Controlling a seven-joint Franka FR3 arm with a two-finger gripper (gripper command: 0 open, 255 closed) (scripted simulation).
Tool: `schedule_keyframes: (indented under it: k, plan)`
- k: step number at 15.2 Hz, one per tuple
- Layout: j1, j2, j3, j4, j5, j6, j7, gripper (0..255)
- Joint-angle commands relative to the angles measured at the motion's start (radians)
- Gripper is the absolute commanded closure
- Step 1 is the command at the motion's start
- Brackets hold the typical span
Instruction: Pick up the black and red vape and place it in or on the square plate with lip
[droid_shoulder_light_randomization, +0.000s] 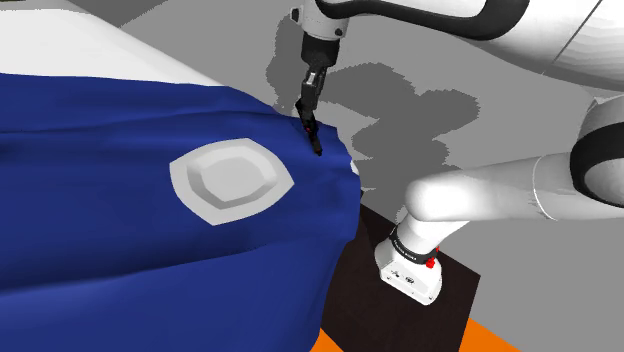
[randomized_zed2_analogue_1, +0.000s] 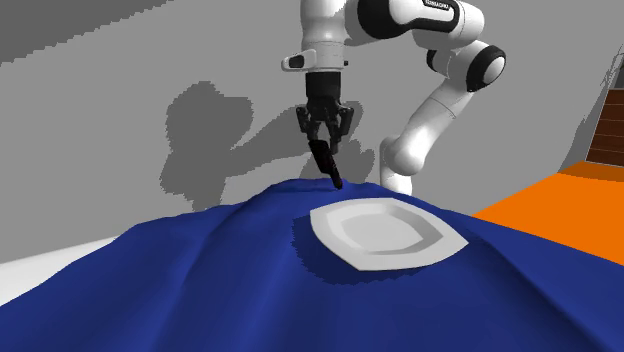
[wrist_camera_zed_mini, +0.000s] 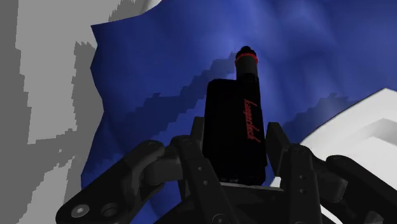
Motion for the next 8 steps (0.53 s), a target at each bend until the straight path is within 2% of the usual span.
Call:
schedule_keyframes:
  k: [1,8]
  plan:
    - [0.004,0.017,0.047,0.028,0.017,0.002,0.052,255]
    - [-0.024,0.135,0.244,0.183,0.034,0.017,0.246,255]
